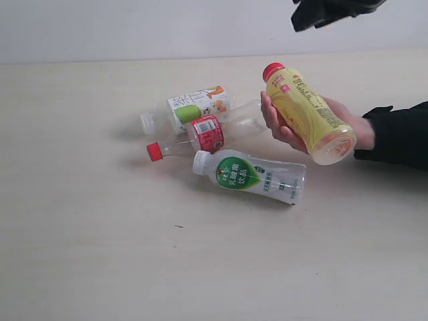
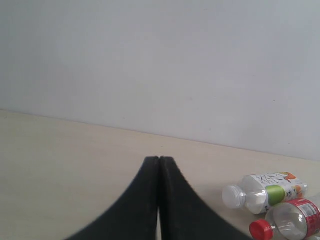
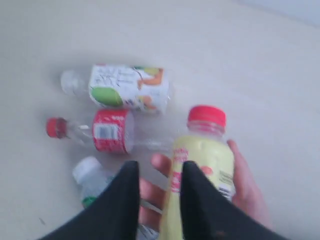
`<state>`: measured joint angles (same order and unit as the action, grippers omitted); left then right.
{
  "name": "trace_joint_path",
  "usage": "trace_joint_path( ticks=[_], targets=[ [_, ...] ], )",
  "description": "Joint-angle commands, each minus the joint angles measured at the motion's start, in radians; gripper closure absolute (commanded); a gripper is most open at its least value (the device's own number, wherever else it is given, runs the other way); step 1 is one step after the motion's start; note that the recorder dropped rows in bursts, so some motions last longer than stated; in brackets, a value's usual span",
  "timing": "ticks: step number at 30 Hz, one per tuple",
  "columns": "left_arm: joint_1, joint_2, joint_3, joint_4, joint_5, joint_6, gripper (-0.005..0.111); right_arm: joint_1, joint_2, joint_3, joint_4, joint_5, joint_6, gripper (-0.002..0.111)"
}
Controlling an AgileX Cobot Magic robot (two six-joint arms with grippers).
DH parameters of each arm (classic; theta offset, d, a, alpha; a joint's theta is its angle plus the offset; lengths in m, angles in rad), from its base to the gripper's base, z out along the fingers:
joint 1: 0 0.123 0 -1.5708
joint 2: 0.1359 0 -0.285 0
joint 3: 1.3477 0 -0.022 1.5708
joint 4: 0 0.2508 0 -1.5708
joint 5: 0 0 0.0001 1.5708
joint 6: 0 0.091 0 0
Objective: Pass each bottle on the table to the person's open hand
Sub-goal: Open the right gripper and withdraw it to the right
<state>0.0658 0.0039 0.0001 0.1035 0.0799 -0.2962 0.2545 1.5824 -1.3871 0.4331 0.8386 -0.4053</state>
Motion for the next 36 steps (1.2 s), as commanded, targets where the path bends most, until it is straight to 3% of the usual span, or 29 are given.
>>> trace_joint_path(
  ticks=[1, 7, 14, 26, 36],
  targets=[
    [0.004, -0.004, 0.0, -0.006, -0.002, 0.005, 0.106, 0.001, -0.085, 0.066, 0.343, -0.044, -0.293, 0.108],
    [0.004, -0.004, 0.0, -0.006, -0.002, 0.005, 0.106, 0.001, -0.146, 0.23, 0.8, 0.074, -0.74, 0.108],
    [0.004, -0.004, 0.0, -0.006, -0.002, 0.005, 0.106, 0.001, -0.216, 0.548, 1.295, 0.232, -1.323, 0.108],
    [0.004, -0.004, 0.0, -0.006, -0.002, 0.005, 0.106, 0.001, -0.222, 0.856, 1.311, 0.377, -1.713, 0.108],
    [0.004, -0.004, 0.0, -0.006, -0.002, 0.005, 0.106, 0.001, -0.22, 0.882, 1.296, 0.361, -1.713, 0.108]
  ],
)
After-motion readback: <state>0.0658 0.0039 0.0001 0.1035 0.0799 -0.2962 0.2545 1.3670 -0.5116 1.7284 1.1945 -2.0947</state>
